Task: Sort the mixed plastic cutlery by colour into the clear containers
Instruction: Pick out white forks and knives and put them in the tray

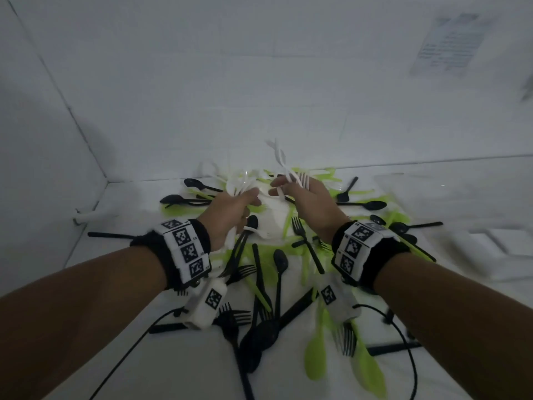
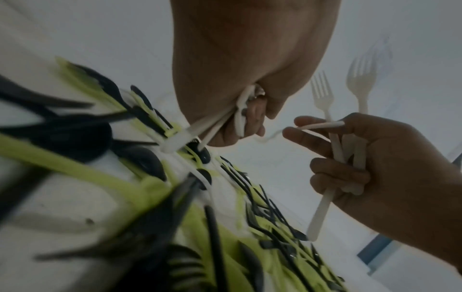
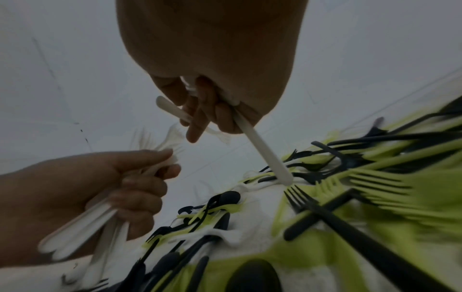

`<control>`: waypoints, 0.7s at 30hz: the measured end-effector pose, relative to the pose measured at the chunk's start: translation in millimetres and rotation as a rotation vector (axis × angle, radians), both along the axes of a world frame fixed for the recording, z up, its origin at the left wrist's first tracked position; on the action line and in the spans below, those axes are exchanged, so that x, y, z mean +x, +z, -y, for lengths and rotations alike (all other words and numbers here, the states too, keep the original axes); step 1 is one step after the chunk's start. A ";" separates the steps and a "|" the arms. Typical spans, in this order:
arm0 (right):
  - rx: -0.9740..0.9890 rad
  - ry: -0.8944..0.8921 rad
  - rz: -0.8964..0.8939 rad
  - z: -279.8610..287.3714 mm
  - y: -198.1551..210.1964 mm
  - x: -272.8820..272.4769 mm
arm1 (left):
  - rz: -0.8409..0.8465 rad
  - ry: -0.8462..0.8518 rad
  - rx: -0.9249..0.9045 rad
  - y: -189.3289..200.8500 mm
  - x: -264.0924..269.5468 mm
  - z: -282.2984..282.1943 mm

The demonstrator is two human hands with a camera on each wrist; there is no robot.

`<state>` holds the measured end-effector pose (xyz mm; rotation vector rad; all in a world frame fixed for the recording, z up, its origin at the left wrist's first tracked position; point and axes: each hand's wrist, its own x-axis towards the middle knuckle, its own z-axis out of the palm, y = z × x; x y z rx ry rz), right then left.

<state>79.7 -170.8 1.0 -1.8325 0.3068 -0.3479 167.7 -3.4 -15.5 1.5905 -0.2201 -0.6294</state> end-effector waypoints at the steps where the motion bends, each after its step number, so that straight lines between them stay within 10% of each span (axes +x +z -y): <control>1: -0.018 0.026 -0.015 0.3 -1.3 -8.2 | -0.068 -0.021 -0.044 1.3 -4.2 5.2; 11: -0.064 0.198 -0.035 25.3 -23.7 -69.0 | -0.277 -0.052 -0.050 -2.2 -56.1 50.9; 21: 0.289 -0.056 -0.086 103.4 -43.5 -120.4 | -0.110 -0.071 -0.024 0.0 -154.2 109.6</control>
